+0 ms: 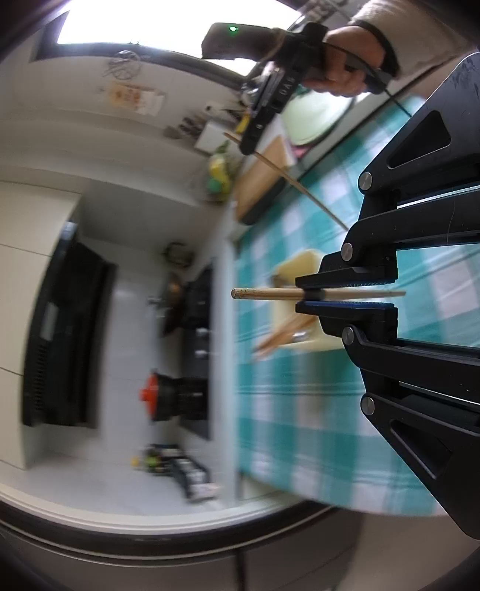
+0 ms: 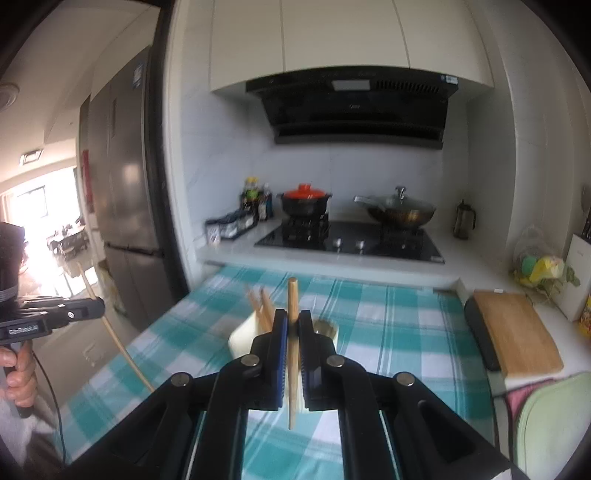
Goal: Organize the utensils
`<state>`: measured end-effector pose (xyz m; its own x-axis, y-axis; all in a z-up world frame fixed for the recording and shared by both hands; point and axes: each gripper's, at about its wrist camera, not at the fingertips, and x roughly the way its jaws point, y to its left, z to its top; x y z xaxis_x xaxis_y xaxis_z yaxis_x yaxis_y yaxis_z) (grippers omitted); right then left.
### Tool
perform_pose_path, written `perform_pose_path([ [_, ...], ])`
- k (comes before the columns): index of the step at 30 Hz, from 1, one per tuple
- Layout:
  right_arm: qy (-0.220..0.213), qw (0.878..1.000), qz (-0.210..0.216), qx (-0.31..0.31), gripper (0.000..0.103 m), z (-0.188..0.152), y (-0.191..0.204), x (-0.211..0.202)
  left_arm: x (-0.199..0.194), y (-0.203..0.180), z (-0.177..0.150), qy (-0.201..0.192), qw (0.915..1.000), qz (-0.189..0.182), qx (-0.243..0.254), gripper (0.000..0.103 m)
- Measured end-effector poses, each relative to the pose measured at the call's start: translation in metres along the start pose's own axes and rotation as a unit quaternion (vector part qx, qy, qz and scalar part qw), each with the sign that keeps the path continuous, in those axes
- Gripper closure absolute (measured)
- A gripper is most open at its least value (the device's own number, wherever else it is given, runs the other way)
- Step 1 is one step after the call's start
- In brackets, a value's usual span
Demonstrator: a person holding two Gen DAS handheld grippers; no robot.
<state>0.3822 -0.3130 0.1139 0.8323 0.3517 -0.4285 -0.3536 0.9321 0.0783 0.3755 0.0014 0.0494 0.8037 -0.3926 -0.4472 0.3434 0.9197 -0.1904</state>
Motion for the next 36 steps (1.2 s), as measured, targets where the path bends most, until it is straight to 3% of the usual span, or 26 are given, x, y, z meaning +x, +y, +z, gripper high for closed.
perform_pose_path([
  [6,-0.049,0.999,-0.007,-0.007,0.097,0.043,-0.005,0.030,0.044,0.000,0.057,-0.047,0.9985,0.028,0.001,0.099],
  [10,-0.045,0.999,-0.009,-0.026,0.097,0.048,-0.001,0.065,0.093,0.007,0.068,-0.028,0.9984,0.050,0.001,0.099],
  [12,-0.029,0.999,-0.008,-0.034,0.097,0.044,-0.001,0.086,0.122,0.012,0.064,0.003,0.9984,0.057,0.000,0.099],
  [17,0.076,0.997,0.012,-0.024,0.097,0.021,-0.011,0.156,0.189,0.032,0.041,0.089,0.9934,0.070,-0.019,0.099],
  [20,0.126,0.992,0.026,-0.005,0.097,0.006,-0.018,0.192,0.211,0.042,0.027,0.114,0.9900,0.077,-0.029,0.098],
  [23,0.149,0.988,0.030,0.006,0.096,-0.006,-0.021,0.213,0.219,0.049,0.019,0.128,0.9881,0.076,-0.039,0.095],
  [24,0.143,0.989,0.031,0.010,0.094,-0.008,-0.022,0.216,0.219,0.050,0.020,0.130,0.9875,0.079,-0.042,0.092],
  [25,0.137,0.990,0.026,0.011,0.081,-0.007,-0.022,0.217,0.215,0.053,0.019,0.129,0.9872,0.083,-0.045,0.077],
  [26,0.130,0.991,0.021,0.013,0.058,-0.007,-0.022,0.214,0.208,0.055,0.020,0.121,0.9878,0.087,-0.046,0.057],
  [27,0.113,0.993,0.014,0.015,0.049,-0.004,-0.024,0.208,0.201,0.055,0.022,0.110,0.9887,0.092,-0.044,0.048],
  [29,0.080,0.997,-0.002,0.015,0.044,0.002,-0.025,0.189,0.176,0.055,0.025,0.079,0.9909,0.103,-0.035,0.025],
  [32,0.042,0.999,-0.007,0.003,0.040,0.007,-0.023,0.147,0.127,0.045,0.023,0.029,0.9923,0.120,-0.013,0.005],
  [36,-0.010,0.999,-0.031,-0.033,0.019,0.001,-0.007,0.085,0.067,0.018,0.003,-0.038,0.9850,0.167,0.025,0.000],
])
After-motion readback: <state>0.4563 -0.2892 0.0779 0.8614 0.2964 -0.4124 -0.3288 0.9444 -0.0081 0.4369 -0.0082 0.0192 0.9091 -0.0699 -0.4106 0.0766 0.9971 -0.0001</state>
